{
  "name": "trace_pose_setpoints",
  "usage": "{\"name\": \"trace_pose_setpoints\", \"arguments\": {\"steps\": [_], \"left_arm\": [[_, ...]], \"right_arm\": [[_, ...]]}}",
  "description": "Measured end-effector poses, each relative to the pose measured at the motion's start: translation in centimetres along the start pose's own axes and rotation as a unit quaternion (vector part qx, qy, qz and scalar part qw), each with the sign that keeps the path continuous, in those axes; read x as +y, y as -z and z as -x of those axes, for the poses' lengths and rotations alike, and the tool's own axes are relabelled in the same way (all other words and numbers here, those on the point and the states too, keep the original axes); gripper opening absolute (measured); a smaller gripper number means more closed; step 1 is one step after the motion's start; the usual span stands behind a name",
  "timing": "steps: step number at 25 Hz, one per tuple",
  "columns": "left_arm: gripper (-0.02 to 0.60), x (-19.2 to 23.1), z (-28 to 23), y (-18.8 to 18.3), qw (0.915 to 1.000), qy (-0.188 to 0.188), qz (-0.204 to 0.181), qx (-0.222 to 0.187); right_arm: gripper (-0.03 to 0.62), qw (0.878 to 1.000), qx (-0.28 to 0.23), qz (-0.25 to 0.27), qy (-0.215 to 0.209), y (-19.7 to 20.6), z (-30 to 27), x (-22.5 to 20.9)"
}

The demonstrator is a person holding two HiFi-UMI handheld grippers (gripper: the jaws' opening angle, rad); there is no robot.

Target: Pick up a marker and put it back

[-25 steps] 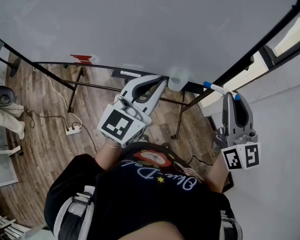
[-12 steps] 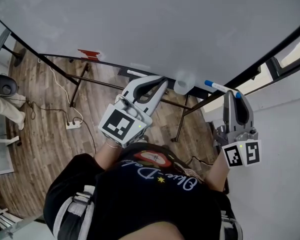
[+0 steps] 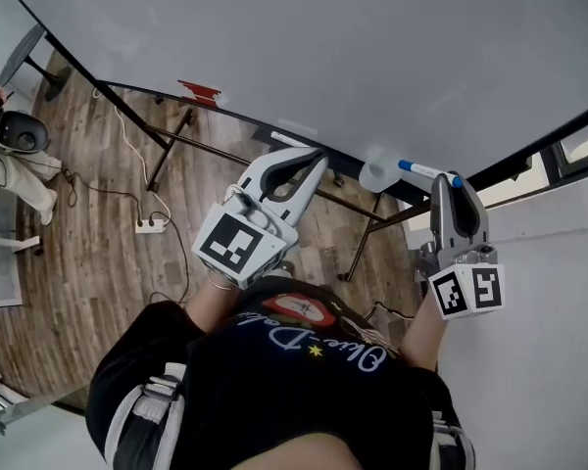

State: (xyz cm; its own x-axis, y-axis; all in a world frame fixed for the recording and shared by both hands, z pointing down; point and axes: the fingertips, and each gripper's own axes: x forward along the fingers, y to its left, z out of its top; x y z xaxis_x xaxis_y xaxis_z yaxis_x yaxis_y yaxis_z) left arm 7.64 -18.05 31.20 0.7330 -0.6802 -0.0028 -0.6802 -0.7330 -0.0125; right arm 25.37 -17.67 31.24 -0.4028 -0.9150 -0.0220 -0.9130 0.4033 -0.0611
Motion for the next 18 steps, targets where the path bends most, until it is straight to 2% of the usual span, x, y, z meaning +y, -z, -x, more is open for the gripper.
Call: {"name": "trace_pose_setpoints", "arguments": {"steps": [11,18], "left_arm": [[0.003,1.2,1.6,0.6,0.999,-0.04,0.002,0.02],[0.003,1.4,1.7,0.7,0.999,-0.041,0.0,0.015]], "right_arm": [[0.067,0.998,0.051,0.008,-0.021,3.3,-2.1,0.9],[0.067,0.997,0.075,0.014,-0.026,5.1,-2.8,1.2]]}}
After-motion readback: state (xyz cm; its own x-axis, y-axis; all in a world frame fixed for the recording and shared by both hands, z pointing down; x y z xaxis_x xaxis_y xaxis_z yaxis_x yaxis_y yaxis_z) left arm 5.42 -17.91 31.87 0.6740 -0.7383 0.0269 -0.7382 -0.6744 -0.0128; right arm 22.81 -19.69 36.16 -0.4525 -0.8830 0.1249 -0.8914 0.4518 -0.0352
